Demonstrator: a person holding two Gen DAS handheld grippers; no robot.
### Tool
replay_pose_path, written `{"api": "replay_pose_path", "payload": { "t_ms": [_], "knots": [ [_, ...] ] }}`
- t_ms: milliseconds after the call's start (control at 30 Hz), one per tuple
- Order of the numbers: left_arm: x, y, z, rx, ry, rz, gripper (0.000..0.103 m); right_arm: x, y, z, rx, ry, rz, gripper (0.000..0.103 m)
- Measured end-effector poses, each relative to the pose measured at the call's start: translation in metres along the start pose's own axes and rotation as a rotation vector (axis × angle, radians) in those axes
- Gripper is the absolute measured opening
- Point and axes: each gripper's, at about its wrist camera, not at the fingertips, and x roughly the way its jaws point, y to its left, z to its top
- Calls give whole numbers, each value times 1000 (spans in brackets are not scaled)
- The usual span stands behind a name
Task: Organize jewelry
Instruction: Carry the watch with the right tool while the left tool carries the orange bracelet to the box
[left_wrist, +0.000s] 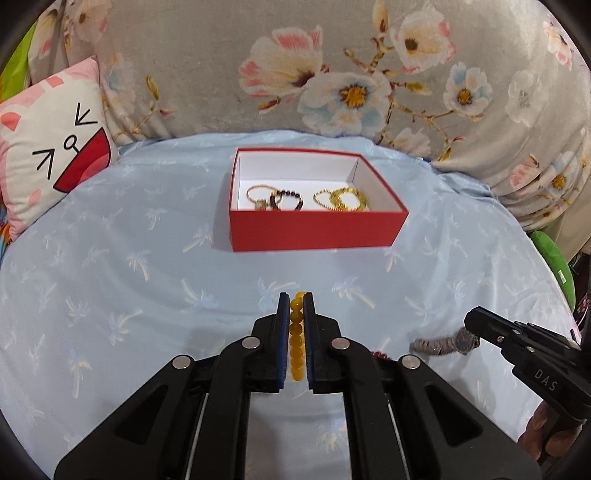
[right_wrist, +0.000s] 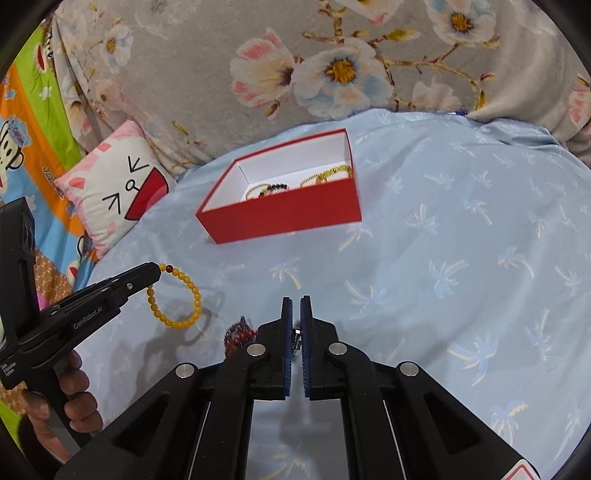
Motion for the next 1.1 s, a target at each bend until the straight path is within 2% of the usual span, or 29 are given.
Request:
{"api": "replay_pose_path", "payload": {
  "t_ms": [167, 267, 333, 367, 433, 600, 833, 900, 967, 1100],
  "knots": [
    [-6, -4, 17, 11, -37, -1, 7, -5, 3, 18, -33, -44, -28, 1],
    [-6, -5, 19, 13, -39, 0, 7, 0, 1, 16, -61, -20, -40, 3],
    [-2, -4, 17, 6, -23, -3, 7, 4, -3, 6, -71, 5, -67, 13],
    [1, -3, 15, 4, -13, -4, 7, 7, -5, -1, -74, 26, -79, 24],
    [7, -1, 8, 2, 10, -3, 7, 11, -11, -17, -68, 55, -94, 40],
    [20, -1, -9, -5, 60, -11, 7, 18, -12, -48, -78, 116, -104, 40],
    [25, -5, -24, 2, 89, -17, 7, 33, -3, -53, -102, 135, -107, 39],
    [26, -6, -25, 2, 92, -15, 7, 36, -1, -52, -112, 137, -116, 30],
    [27, -6, -26, 0, 98, -16, 7, 41, -2, -52, -117, 148, -134, 14],
    [28, -6, -27, -2, 102, -15, 7, 41, -7, -51, -89, 154, -118, 11]
  ]
}}
